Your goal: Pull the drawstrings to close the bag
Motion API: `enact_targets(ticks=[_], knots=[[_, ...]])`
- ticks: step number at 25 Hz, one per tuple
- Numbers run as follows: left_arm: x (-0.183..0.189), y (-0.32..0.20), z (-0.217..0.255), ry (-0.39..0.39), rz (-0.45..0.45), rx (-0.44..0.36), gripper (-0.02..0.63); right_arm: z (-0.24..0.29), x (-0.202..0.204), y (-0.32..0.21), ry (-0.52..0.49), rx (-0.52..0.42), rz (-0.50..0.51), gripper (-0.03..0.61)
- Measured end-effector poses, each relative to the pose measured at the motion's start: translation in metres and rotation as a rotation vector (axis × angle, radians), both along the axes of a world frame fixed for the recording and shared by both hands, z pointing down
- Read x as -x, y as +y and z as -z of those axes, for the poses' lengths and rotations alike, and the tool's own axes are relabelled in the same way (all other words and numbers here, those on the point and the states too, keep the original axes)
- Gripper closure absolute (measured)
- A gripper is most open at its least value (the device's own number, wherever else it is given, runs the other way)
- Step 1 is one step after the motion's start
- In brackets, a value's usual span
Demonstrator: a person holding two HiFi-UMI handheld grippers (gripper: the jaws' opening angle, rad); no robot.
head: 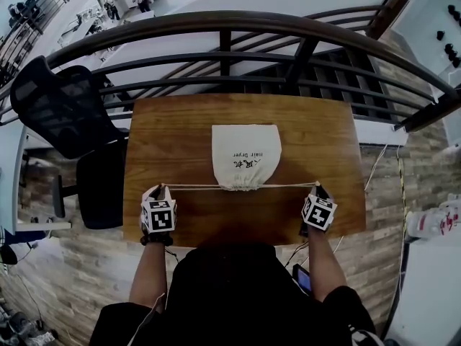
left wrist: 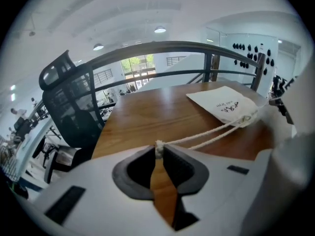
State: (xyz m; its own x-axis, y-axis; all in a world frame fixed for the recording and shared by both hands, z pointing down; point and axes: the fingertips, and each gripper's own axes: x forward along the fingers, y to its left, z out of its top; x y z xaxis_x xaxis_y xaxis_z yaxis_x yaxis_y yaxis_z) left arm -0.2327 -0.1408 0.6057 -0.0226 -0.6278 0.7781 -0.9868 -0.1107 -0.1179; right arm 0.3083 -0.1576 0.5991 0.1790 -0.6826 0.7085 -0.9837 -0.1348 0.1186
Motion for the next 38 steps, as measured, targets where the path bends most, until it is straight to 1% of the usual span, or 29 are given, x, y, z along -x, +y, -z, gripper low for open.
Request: enact_targets(ticks=[2,5,9,11,13,14,15,16,17,21,28,31,33,36,38], knots=[[-0.003,-0.004,0.004,-0.002,0.010,-0.018,0.554,0.003,0.003,0.000,0.022,-0.003,0.017,0.555],[-0.008,-0.005,0.011,-0.033,-0.016,-0.035,0.554,0.008,0.005,-0.002,0.038,-0.016,0.032,0.555],[-0.017,-0.001,0.012,-0.025,-0.031,-0.050,0.552,0.012,0.011,-0.004,-0.007,-0.037,0.022,0.554],[-0.025,0.000,0.014,-0.020,-0.053,-0.059,0.548,0.014,0.017,-0.004,-0.028,-0.047,0.019,0.551],[-0.033,0.001,0.013,-0.011,-0.088,-0.056,0.537,0.015,0.026,-0.004,-0.026,-0.049,0.042,0.548],[-0.038,0.002,0.011,-0.002,-0.109,-0.042,0.525,0.015,0.032,-0.004,-0.021,-0.046,0.059,0.541],[-0.043,0.003,0.009,0.009,-0.129,-0.025,0.464,0.014,0.036,-0.004,-0.020,-0.042,0.076,0.496],[-0.047,0.005,0.007,0.019,-0.146,-0.009,0.387,0.013,0.040,-0.003,-0.027,-0.035,0.087,0.409],[-0.051,0.006,0.006,0.026,-0.159,-0.001,0.352,0.012,0.043,-0.002,-0.041,-0.029,0.090,0.379],[-0.055,0.008,0.007,0.032,-0.181,0.000,0.321,0.012,0.048,0.001,-0.072,-0.028,0.073,0.373],[-0.059,-0.002,0.023,0.068,-0.186,-0.058,0.319,0.025,0.050,0.001,-0.070,-0.065,0.052,0.383],[-0.063,-0.006,0.039,0.119,-0.200,-0.089,0.321,0.044,0.056,0.000,-0.111,-0.109,0.021,0.387],[-0.063,-0.013,0.055,0.164,-0.207,-0.130,0.328,0.061,0.066,-0.002,-0.143,-0.155,0.014,0.396],[-0.063,-0.023,0.079,0.237,-0.213,-0.196,0.374,0.093,0.083,-0.003,-0.174,-0.239,0.021,0.413],[-0.061,-0.025,0.093,0.258,-0.229,-0.242,0.419,0.113,0.095,0.002,-0.177,-0.292,0.029,0.430]])
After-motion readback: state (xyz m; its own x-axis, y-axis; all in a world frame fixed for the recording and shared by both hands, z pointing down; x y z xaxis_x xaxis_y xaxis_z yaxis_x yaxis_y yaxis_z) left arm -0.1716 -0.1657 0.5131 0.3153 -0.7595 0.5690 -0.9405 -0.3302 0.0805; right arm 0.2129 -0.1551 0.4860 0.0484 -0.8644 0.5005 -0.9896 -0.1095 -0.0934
